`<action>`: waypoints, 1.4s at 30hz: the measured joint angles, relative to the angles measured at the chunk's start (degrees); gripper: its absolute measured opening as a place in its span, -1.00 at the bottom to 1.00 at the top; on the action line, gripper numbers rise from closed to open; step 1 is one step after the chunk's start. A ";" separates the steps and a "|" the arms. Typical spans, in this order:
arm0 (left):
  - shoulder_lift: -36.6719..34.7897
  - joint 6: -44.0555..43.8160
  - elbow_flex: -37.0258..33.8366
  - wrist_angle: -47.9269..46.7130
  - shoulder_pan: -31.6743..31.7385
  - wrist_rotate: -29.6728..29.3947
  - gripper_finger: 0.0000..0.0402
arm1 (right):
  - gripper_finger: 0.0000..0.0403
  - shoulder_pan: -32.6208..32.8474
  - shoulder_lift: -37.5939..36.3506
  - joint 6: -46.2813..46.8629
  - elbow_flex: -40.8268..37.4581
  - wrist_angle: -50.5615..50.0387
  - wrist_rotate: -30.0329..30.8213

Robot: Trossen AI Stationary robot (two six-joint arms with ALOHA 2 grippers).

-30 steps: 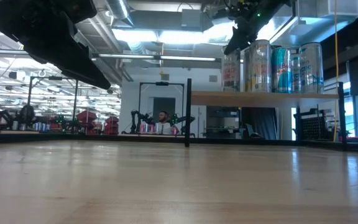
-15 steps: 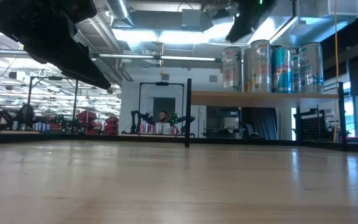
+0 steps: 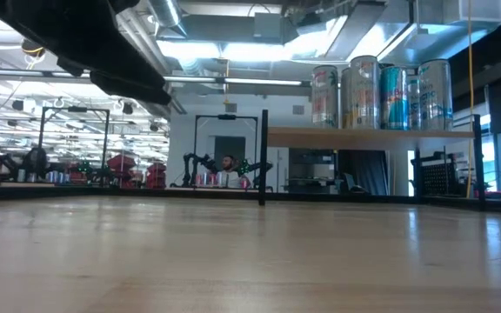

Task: Place canned beverage on shelf
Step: Put the white and pink soda can on the shelf aligned with the other white and pink soda can

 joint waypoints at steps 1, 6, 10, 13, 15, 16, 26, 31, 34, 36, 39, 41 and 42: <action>0.03 0.03 0.00 0.13 0.00 0.12 0.49 | 0.74 2.32 0.00 0.01 -1.49 1.13 1.67; 0.53 0.40 0.00 1.99 0.01 0.29 0.49 | 0.74 12.01 -0.18 -0.20 -10.66 7.42 10.54; 3.09 2.17 0.00 6.10 0.45 -1.00 0.49 | 0.74 16.70 -0.30 -0.48 -19.61 16.71 10.81; 3.81 2.98 1.31 6.94 0.09 -0.40 0.49 | 0.74 19.65 -0.30 -0.57 -26.67 27.14 6.32; 3.81 2.98 3.03 5.00 -0.33 0.29 0.49 | 0.74 21.34 -0.30 -0.50 -31.14 35.58 2.93; 3.81 2.98 4.31 3.33 -0.61 0.84 0.49 | 0.74 22.20 -0.30 -0.13 -33.26 39.79 1.21; 2.50 -12.82 23.13 -42.16 -6.31 4.32 0.49 | 0.74 28.33 0.33 6.43 -43.64 67.41 -0.92; 2.37 -26.01 28.15 -56.33 -13.42 6.44 0.49 | 0.74 32.29 3.29 9.64 -43.99 74.24 -0.63; 2.22 -32.20 28.20 -59.90 -17.99 6.99 0.49 | 0.74 34.45 4.55 10.39 -44.02 77.15 3.69; 2.22 -37.45 28.20 -62.71 -21.01 6.96 0.49 | 0.74 35.69 4.57 10.87 -44.02 77.07 8.13; 2.22 -42.77 28.20 -63.63 -24.88 6.92 0.49 | 0.74 37.50 4.57 12.39 -44.02 76.79 13.54; 1.71 -44.08 28.20 -62.84 -26.66 6.77 0.49 | 0.74 38.67 4.59 12.50 -44.02 76.88 15.32; 1.22 -44.81 28.20 -62.35 -27.35 6.76 0.49 | 0.74 39.18 4.59 12.50 -44.02 77.31 16.05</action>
